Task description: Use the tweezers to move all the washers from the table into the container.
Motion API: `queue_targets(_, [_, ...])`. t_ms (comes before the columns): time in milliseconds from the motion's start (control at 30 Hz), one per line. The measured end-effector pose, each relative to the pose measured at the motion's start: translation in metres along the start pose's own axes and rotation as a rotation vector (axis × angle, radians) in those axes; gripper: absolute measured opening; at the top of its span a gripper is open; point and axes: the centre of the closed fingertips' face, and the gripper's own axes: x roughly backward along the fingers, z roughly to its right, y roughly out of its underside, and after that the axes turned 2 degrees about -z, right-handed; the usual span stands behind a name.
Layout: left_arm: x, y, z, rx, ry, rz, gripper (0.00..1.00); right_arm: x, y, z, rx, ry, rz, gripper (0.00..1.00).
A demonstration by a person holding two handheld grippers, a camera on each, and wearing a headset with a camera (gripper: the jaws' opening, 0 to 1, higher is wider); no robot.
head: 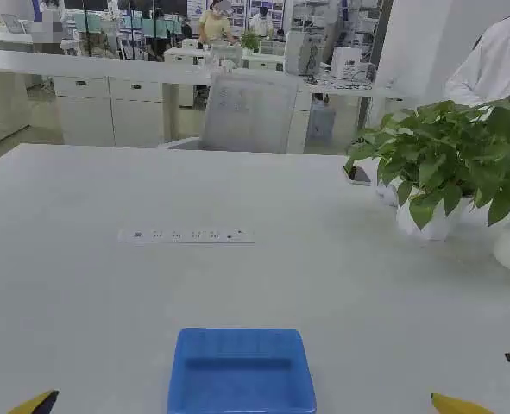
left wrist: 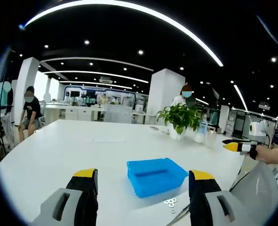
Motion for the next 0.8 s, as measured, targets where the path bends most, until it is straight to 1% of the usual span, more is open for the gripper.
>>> queue_targets(167, [0.001,-0.002,0.001,0.012,-0.004,0.011,0.79,-0.002,0.003,-0.003,0.010,-0.012,-0.016,0.78])
queue_targets(333, [0.002,-0.003,0.000,0.018,-0.012,0.009,0.79,-0.004,0.007,-0.004,0.013,-0.013,-0.038,0.78])
queue_targets(467, [0.001,-0.003,0.003,0.026,0.003,0.004,0.79,-0.005,0.011,-0.004,0.022,-0.007,-0.061,0.78])
queue_targets(600, [-0.001,-0.001,0.007,0.018,0.023,-0.008,0.78,-0.005,0.012,-0.003,0.032,0.003,-0.071,0.78])
queue_targets(800, [-0.002,-0.003,0.009,0.026,0.033,-0.004,0.78,-0.005,0.013,-0.003,0.030,0.003,-0.077,0.78])
